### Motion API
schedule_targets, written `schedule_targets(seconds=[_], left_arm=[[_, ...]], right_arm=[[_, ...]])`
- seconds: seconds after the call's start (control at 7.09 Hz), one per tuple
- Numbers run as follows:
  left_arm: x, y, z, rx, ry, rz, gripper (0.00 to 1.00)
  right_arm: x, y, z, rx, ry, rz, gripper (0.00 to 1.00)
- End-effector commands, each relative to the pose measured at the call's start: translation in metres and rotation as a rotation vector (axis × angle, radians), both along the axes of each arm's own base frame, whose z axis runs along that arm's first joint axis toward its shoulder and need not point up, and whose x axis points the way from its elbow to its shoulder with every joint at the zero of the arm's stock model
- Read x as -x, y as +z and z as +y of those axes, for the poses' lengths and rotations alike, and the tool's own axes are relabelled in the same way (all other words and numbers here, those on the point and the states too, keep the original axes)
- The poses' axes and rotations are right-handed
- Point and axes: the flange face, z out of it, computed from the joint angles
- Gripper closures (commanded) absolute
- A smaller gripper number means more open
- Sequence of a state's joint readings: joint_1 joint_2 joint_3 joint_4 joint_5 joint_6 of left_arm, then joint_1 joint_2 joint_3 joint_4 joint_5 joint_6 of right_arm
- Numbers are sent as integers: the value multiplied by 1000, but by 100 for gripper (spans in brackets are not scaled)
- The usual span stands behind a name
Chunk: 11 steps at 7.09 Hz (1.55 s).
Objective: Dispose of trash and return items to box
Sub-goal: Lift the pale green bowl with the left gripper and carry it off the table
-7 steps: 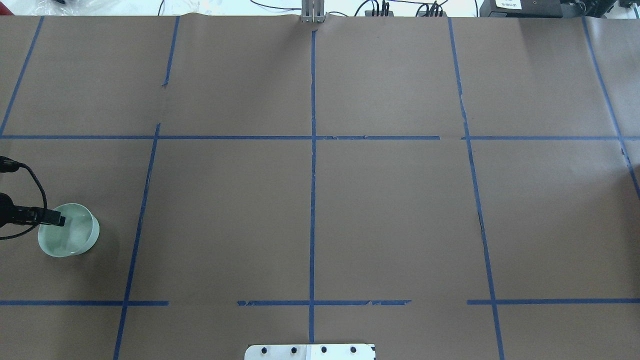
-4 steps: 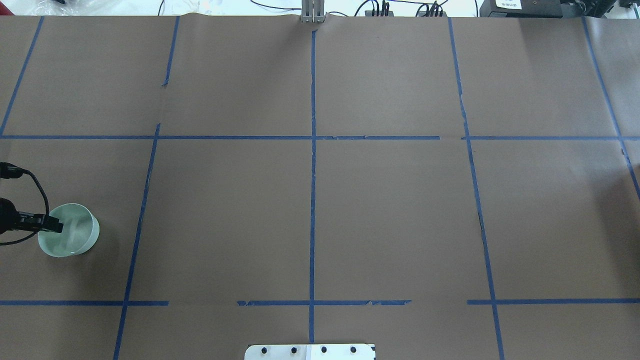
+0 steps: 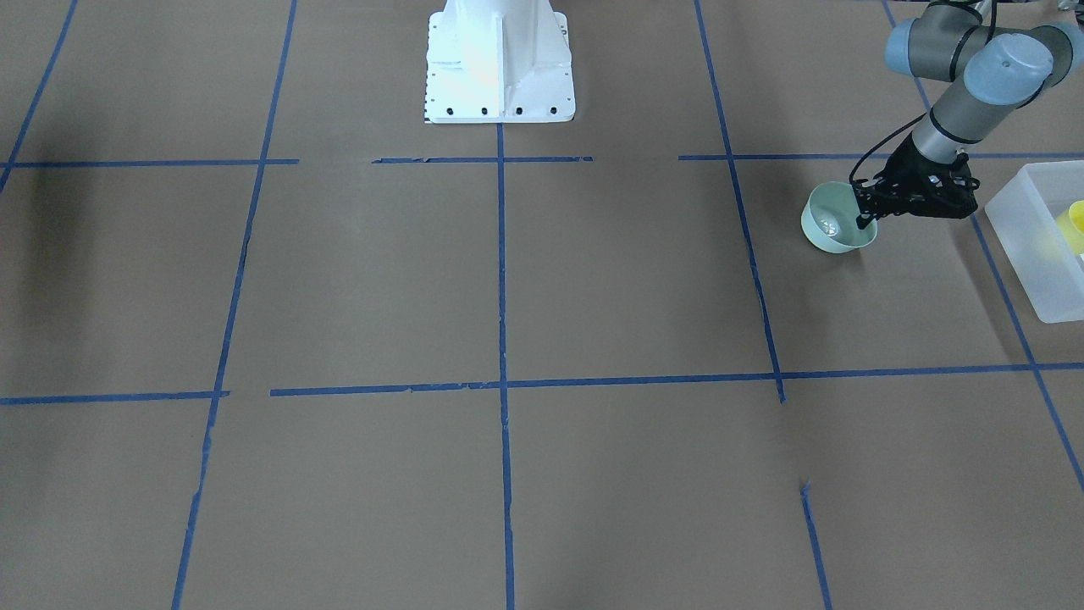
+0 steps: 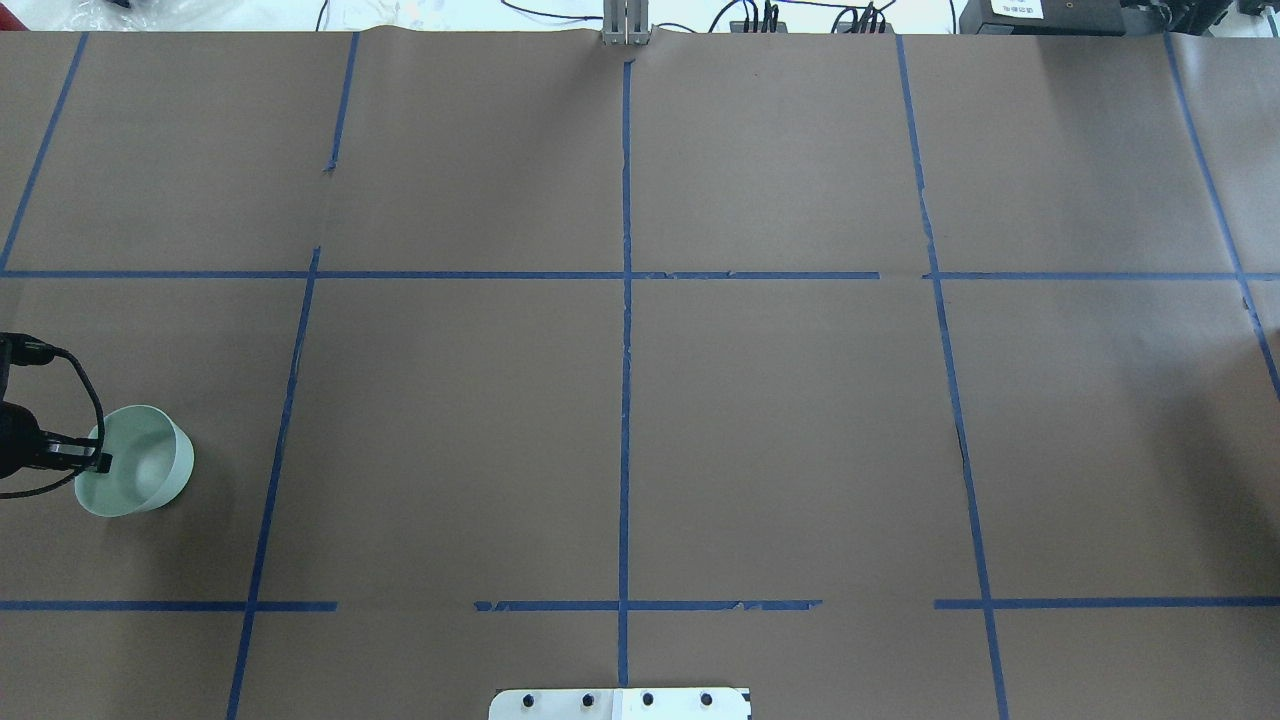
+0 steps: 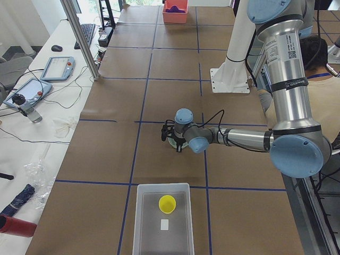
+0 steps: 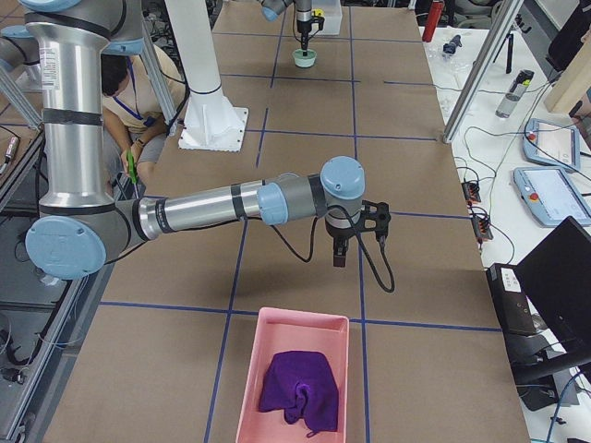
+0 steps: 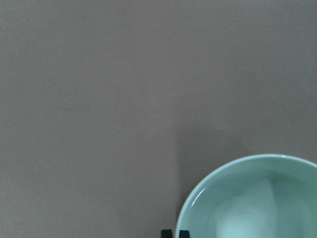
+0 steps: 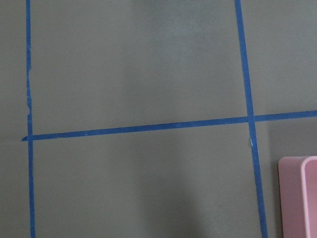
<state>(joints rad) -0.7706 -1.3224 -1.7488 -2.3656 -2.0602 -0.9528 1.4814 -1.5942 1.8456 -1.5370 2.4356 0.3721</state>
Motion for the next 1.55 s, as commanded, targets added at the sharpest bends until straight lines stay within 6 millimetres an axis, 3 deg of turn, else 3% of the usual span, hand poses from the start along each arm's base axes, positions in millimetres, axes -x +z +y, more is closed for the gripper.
schedule_targets(seconds=[0.0, 0.14, 0.28, 0.42, 0.56, 0.71, 0.85, 0.99, 1.13, 1.27, 1.41], left_arm=[[10, -28, -1, -43, -15, 38, 100], [41, -45, 5, -78, -37, 53, 100], [93, -47, -7, -189, -38, 37, 100], [142, -23, -13, -282, 24, 14, 100], [170, 11, -16, -332, 80, -19, 100], [226, 64, -19, -367, 79, -80, 100], [270, 116, -21, -382, 113, -122, 100], [310, 138, -49, -376, 130, -169, 100], [348, 179, -63, -332, 188, -192, 100], [389, 217, -65, -306, 193, -249, 100], [410, 218, -60, -306, 169, -286, 100]], right_arm=[[19, -29, 3, 17, 23, -8, 0], [28, -33, 4, 26, 26, -5, 0], [34, -33, 5, 31, 15, -3, 0], [36, -33, 4, 30, 12, -2, 0], [36, -32, 5, 33, 12, -2, 0], [36, -32, 5, 33, 10, -2, 0], [36, -32, 5, 33, 10, -2, 0], [36, -32, 5, 33, 10, -2, 0], [36, -32, 5, 31, 10, -2, 0], [36, -32, 5, 33, 10, -2, 0], [37, -32, 4, 31, 9, -2, 0]])
